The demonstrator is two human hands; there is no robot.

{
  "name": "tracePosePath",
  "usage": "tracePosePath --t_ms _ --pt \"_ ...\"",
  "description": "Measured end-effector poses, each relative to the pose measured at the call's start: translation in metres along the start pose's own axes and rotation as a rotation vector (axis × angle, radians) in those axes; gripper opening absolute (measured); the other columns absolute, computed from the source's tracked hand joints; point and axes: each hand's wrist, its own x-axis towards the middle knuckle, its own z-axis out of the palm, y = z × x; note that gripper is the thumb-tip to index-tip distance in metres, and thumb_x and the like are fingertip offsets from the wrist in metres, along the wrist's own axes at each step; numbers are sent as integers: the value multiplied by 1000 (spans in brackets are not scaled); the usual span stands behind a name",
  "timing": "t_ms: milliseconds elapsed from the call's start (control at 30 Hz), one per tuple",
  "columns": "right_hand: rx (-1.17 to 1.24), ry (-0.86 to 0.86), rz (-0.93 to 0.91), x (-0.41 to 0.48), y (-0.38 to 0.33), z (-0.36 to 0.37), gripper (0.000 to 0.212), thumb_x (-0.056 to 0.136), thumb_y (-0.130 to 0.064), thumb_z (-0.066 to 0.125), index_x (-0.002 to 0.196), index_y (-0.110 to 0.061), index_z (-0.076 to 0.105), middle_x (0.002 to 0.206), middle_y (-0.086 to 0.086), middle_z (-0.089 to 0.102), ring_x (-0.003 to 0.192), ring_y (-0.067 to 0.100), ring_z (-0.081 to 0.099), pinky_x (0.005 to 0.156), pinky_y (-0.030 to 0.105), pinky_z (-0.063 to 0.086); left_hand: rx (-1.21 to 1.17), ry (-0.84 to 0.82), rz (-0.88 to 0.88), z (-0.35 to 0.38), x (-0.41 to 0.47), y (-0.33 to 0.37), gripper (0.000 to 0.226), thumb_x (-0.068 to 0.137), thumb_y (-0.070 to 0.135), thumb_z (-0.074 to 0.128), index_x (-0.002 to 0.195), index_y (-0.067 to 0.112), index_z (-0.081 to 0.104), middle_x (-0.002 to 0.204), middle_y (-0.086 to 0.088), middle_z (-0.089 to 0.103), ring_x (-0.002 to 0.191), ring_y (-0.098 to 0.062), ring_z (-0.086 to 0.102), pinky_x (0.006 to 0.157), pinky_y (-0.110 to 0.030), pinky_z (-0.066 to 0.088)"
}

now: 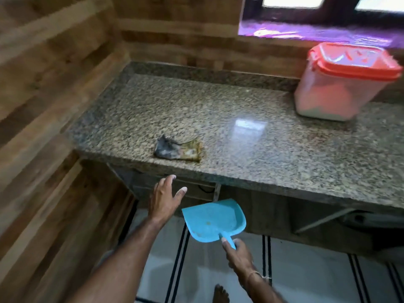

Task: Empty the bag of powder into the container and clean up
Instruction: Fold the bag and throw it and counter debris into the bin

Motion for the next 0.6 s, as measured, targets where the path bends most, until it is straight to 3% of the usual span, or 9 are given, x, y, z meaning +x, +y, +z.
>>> tracePosePath --t_ms 200,300,433,600 --pt "20 51 29 23 -17 -20 55 74 -71 55 89 -18 59 75 -1 57 67 15 50 60 34 41 152 -50 78 13 65 30 63 98 48 57 150 16 44 148 -12 48 135 -32 42 105 -47 43" --pt "40 44 50 36 -21 -17 47 81 -64 59 87 -17 59 76 -1 57 67 14 49 60 33 41 229 -68 139 14 118 25 59 98 45 60 150 23 45 142 -13 48 129 -30 45 104 -51 45" --pt "55 83 77 49 -23 -8 42 86 -59 63 84 -17 60 73 -1 58 67 15 51 61 32 41 412 -122 275 10 186 7 53 95 48 61 146 36 51 121 -5 46 109 -22 46 92 -38 46" --pt "80 156 177 50 -29 5 44 85 -58 67 80 -15 60 63 -3 61 60 14 54 59 31 43 496 -326 425 2 232 -12 70 88 60 64 152 45 39 121 -2 43 107 -17 39 80 -29 38"
